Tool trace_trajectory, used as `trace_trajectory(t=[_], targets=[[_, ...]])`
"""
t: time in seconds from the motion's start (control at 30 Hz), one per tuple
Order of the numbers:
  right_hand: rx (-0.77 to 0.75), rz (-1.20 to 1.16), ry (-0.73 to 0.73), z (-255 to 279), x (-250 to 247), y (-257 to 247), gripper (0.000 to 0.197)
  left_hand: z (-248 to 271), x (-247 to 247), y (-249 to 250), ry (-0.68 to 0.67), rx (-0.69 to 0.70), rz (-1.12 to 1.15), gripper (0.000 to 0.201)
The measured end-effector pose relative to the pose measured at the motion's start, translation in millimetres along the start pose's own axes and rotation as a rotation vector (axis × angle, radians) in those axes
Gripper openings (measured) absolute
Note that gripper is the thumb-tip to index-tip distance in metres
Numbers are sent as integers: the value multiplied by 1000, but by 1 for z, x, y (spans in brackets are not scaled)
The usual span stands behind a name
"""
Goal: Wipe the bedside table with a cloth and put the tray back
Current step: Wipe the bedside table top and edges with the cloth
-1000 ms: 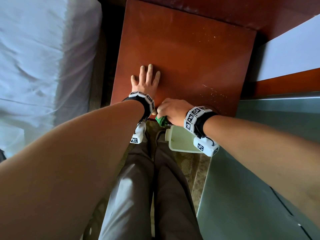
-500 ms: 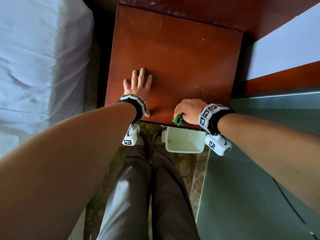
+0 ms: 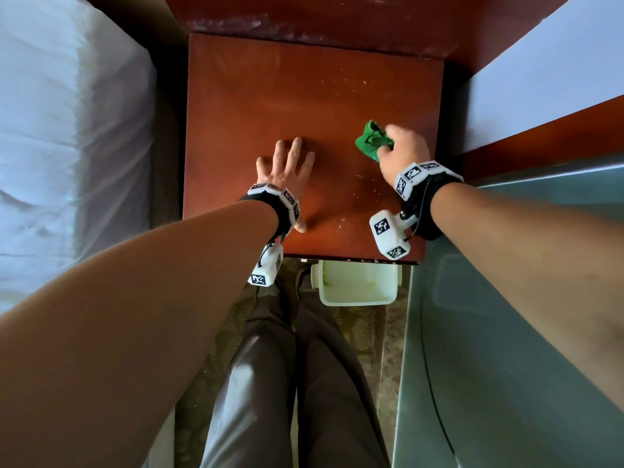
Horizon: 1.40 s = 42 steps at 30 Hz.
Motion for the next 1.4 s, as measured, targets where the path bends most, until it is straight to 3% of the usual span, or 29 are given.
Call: trace_trajectory(t=[0.17, 0.4, 0.57, 0.77, 0.87, 1.0, 1.07, 1.17, 1.23, 1.3, 1.4], targets=[[9, 40, -30, -14, 2, 9, 24, -3, 5, 5, 22, -47, -37, 161], [-318, 80, -161, 26, 33, 2, 40, -1, 2, 6, 12, -56, -31, 162], [-396, 233, -462, 55, 59, 2, 37, 0, 2, 6, -2, -60, -31, 161], [-377, 291, -681, 62, 63, 4, 40, -1, 2, 5, -6, -61, -31, 161], [-292, 128, -585, 50, 49, 8, 40, -2, 2, 6, -5, -60, -32, 161], [-119, -102, -173, 25, 13, 18, 37, -2, 3, 5, 7, -59, -34, 162], [-21, -91, -68, 15, -4, 24, 32, -3, 3, 5, 6, -59, -36, 162], [79, -14, -38, 4, -16, 34, 8, -4, 3, 6, -4, -62, -38, 163], [90, 10, -71, 4, -13, 38, 13, -3, 2, 6, -3, -62, -43, 162], [26, 6, -85, 12, -3, 39, 28, -3, 2, 6, 6, -66, -46, 162], [-89, 10, -158, 35, 17, 39, 35, -3, 1, 7, 11, -66, -42, 162]])
Point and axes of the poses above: each hand's wrist, its own z-axis away from the middle knuckle, its own x-axis out of the palm, y = z × x, the point moved 2 cm from there along -z, towards the middle knuckle, and after that the axes turned 14 degrees about -y, right-handed, at the moved point
